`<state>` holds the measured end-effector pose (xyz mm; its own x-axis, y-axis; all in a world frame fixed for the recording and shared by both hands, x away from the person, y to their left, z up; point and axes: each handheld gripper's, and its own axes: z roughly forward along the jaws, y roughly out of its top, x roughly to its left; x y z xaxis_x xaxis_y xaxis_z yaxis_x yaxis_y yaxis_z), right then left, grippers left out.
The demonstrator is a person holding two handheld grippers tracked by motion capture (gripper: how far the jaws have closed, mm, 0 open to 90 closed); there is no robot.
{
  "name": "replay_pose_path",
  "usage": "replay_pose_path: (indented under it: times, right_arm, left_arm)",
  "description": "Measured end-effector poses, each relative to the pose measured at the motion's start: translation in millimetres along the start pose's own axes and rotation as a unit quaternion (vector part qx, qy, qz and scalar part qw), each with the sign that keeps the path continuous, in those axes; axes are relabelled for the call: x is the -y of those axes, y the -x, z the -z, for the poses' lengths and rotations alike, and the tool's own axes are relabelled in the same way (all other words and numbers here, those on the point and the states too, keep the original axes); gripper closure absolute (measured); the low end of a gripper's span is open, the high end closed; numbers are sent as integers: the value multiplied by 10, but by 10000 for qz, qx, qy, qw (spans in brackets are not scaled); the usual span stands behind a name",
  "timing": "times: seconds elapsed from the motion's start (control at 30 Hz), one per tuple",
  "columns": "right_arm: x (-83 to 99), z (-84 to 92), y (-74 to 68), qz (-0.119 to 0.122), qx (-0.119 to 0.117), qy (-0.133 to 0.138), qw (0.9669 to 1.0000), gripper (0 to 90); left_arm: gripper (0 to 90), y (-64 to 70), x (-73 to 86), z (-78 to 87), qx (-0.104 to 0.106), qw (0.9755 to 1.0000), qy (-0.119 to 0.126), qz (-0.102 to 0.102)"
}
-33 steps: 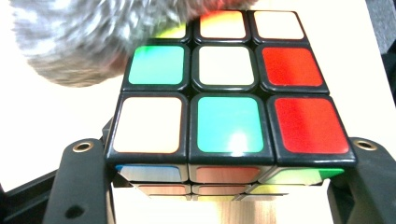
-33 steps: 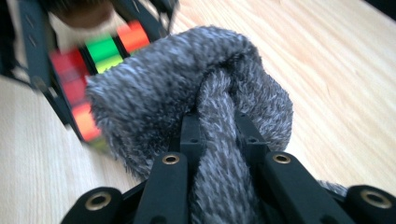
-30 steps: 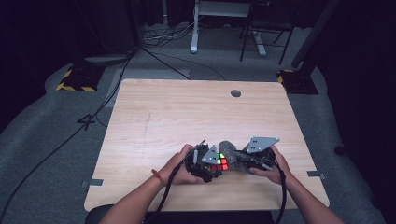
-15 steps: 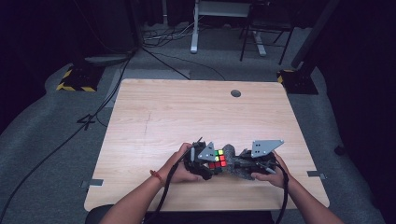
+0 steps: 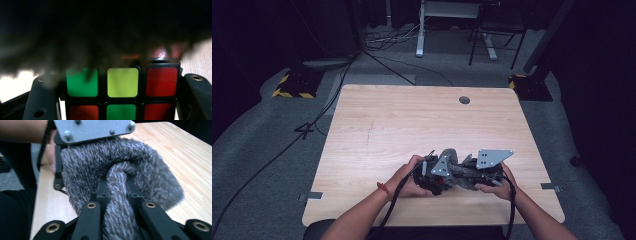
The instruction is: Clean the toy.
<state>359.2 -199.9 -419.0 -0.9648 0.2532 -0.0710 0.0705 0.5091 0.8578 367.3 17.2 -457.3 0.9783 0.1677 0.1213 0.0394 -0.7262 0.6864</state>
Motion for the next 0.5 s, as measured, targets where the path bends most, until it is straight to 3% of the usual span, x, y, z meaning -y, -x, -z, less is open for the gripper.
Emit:
replay_pose_path:
  times: [0.1,0.17,0.37,0.5]
  right_arm:
    - [37,0,57,-68,190,-103,9997,777]
    - [83,2,104,-201,173,-163,9995,778]
    - [193,-1,122,-202,284,-457,9983,777]
    - [280,1,126,-345,185,-479,9981,777]
  left_arm:
    - [334,7,-6,22,-3,10000,44,-13]
    - [334,20,-14,41,26,10000,40,-77]
    - [335,-7,-17,143,-24,9998,213,-42]
    - [335,-26,-15,215,-138,9995,279,-2]
